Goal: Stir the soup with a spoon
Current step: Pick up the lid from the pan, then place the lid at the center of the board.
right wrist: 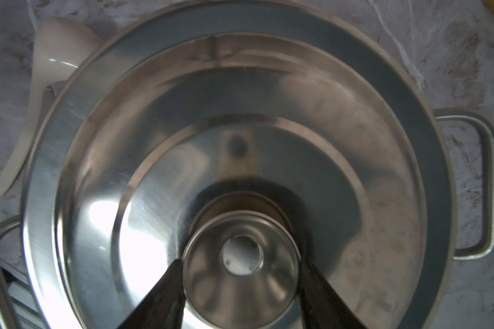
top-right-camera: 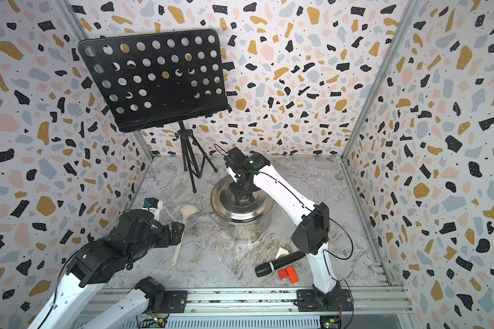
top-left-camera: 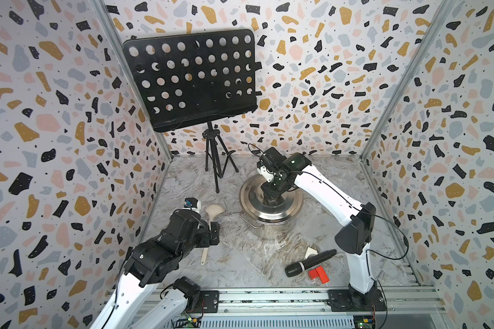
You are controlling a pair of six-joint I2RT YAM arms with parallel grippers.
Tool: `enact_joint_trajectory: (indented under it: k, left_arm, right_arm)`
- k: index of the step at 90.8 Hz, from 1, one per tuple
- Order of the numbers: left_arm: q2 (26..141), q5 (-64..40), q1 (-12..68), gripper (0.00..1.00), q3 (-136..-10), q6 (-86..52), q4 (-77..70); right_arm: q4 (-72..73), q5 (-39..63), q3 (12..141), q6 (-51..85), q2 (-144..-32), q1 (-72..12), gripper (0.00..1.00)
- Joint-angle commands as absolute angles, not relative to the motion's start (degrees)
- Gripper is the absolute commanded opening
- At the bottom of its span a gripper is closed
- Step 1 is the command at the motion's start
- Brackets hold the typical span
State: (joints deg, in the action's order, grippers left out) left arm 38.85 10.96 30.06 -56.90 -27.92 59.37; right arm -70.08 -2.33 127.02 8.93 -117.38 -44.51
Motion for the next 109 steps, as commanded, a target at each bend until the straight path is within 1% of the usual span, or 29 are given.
enact_joint_trajectory:
  k: [1,15,25,33,43,51,60,69,76,88,109]
  left_arm:
    - [38.4,11.0,30.3,0.99,-56.3,-28.5,59.1]
    - [38.4,11.4,30.2,1.0,-56.2,-28.6,59.0]
    - [38.3,11.5,30.3,0.99,-56.1,-28.6,59.3]
    - [38.2,11.5,30.2,0.99,-55.8,-28.5,59.4]
    - [38.3,11.5,30.3,0.99,-55.2,-28.3,59.7]
    - [38.1,11.6,30.2,0.99,-54.9,-28.4,59.8]
    - [38.1,11.5,30.2,1.0,-54.6,-28.5,59.7]
    - [38.3,11.8,30.2,1.0,-54.4,-28.8,59.4]
    - [38.2,12.2,30.2,1.0,-53.9,-29.5,59.0]
    - [38.1,13.3,30.3,1.0,-52.9,-31.4,58.2]
    - [35.5,14.7,30.2,1.0,-48.4,-36.0,53.7]
  right_arm:
    - [-67.4,0.3,131.8,8.5,-111.0,-44.0,0.27]
    - [-65.4,2.0,133.4,10.4,-106.3,-41.3,0.26]
    - [-65.2,1.8,133.1,12.7,-102.2,-35.5,0.25]
    - [-65.2,-0.6,130.9,13.2,-99.1,-30.3,0.25]
    - [-65.2,-2.9,125.0,13.9,-95.1,-21.7,0.24]
    - [-64.8,-4.2,118.9,14.3,-92.8,-13.1,0.24]
    - [-60.8,-5.0,110.3,13.3,-90.5,-5.4,0.24]
    - [-54.9,-4.2,101.7,13.3,-90.0,0.4,0.23]
    - [-50.5,-3.7,96.0,13.3,-90.8,3.0,0.23]
    - [-44.3,-3.6,89.7,12.8,-95.0,4.4,0.23]
    - [-39.2,-2.3,87.9,13.2,-103.4,5.2,0.23]
